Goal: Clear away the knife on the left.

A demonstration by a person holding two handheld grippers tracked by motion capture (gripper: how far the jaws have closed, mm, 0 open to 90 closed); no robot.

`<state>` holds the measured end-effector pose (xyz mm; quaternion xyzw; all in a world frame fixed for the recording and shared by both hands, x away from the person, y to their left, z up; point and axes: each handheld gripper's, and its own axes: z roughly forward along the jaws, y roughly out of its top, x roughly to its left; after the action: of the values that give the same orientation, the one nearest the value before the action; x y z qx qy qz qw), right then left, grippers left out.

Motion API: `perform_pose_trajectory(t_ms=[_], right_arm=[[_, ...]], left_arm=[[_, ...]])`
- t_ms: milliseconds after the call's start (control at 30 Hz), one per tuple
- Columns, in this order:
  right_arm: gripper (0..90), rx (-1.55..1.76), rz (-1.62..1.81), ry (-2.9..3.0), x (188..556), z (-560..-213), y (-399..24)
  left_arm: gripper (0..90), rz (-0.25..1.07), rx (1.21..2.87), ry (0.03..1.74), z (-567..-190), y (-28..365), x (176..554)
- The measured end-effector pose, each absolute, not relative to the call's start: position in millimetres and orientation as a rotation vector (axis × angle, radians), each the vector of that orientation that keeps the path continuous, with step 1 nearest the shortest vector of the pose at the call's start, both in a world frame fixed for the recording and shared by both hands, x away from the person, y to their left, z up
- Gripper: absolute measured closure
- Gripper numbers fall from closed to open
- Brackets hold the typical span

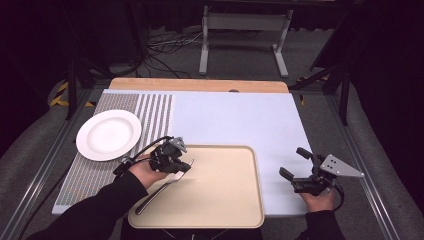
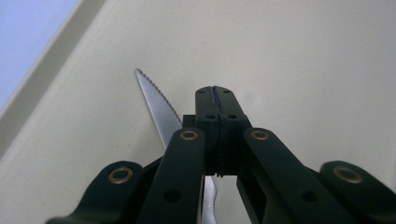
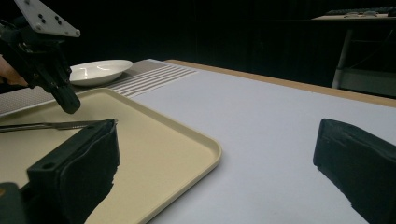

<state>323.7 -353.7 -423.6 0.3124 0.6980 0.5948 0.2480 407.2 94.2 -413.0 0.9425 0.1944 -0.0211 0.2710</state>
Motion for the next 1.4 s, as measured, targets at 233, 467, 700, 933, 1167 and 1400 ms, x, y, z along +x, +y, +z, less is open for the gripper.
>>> perform_pose_trajectory(t_ms=[233, 467, 700, 933, 1167, 1400], right_arm=[[1.1, 0.851, 1.622, 1.904, 324.1, -424.1, -353.8], [1.1, 0.851, 1.624, 1.904, 324.1, -424.3, -353.8], [1.1, 0.854, 1.625, 1.906, 324.1, -424.5, -353.7], [1.1, 0.857, 1.626, 1.911, 324.5, -425.0, -353.3], [1.1, 0.861, 1.622, 1.905, 324.3, -425.1, -353.6], [1.1, 0.862, 1.624, 1.907, 324.7, -425.6, -353.5]], left_arm=[[90.0, -0.1, 2.554, 0.516, -421.5, 86.5, 409.7], [90.0, -0.111, 2.587, 0.513, -429.8, 81.9, 413.2], [90.0, -0.069, 2.628, 0.505, -432.1, 82.2, 413.7], [90.0, -0.052, 2.634, 0.51, -431.9, 86.9, 417.0], [90.0, -0.061, 2.627, 0.537, -432.1, 97.5, 426.0], [90.0, -0.059, 2.629, 0.554, -431.8, 104.3, 427.5]])
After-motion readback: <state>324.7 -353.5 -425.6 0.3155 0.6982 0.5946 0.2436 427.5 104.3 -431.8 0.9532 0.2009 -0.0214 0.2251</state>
